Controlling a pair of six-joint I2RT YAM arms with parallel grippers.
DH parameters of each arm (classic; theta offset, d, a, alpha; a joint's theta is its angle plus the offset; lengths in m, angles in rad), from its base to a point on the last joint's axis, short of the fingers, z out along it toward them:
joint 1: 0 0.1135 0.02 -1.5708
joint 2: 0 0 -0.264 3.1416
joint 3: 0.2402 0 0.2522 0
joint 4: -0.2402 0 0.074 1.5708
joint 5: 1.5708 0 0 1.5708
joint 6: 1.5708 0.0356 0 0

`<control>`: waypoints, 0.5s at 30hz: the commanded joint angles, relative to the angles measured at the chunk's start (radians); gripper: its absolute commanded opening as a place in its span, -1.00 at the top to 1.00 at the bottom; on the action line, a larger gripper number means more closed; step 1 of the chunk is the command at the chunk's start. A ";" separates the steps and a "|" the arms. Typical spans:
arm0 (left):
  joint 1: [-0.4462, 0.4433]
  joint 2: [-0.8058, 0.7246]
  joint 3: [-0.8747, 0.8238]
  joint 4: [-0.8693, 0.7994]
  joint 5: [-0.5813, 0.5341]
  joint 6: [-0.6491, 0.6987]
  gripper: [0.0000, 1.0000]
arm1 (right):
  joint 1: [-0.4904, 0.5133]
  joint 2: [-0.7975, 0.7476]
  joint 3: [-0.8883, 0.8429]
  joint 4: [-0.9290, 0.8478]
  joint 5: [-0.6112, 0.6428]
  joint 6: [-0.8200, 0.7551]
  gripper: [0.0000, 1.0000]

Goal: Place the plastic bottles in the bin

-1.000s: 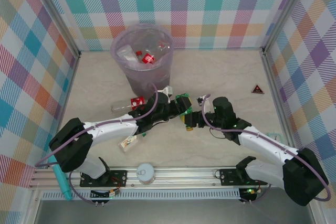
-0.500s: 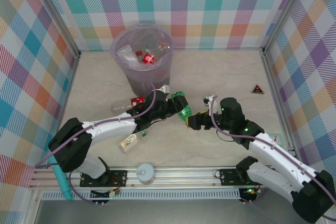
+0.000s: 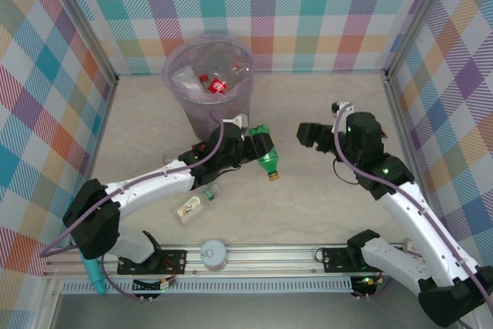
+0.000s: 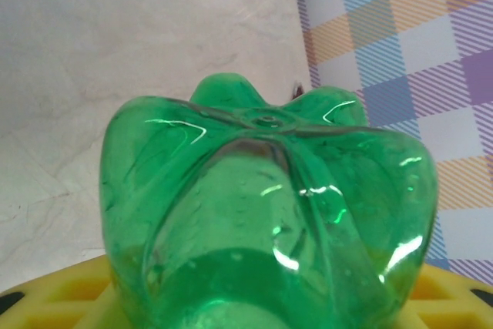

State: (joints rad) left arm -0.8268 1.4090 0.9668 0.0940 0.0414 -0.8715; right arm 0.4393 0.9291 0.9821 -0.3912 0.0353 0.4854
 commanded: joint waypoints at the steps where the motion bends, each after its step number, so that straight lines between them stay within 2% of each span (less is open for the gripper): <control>1: 0.004 -0.082 0.034 -0.069 -0.044 0.080 0.08 | -0.012 0.056 -0.016 0.118 0.089 0.129 -0.62; 4: 0.005 -0.138 0.071 -0.143 -0.088 0.144 0.14 | -0.013 0.065 -0.082 0.197 0.086 0.139 -0.61; 7: 0.007 -0.190 0.137 -0.228 -0.118 0.242 0.18 | -0.050 0.049 -0.114 0.197 0.049 0.159 -0.61; 11: 0.127 -0.221 0.240 -0.265 0.018 0.302 0.33 | -0.071 0.018 -0.111 0.173 0.030 0.134 -0.62; 15: 0.240 -0.201 0.398 -0.356 0.097 0.375 0.51 | -0.092 0.010 -0.109 0.143 0.022 0.124 -0.62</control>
State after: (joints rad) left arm -0.6350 1.2156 1.2682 -0.1879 0.0643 -0.5915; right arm 0.3580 0.9543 0.8631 -0.2638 0.0776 0.6136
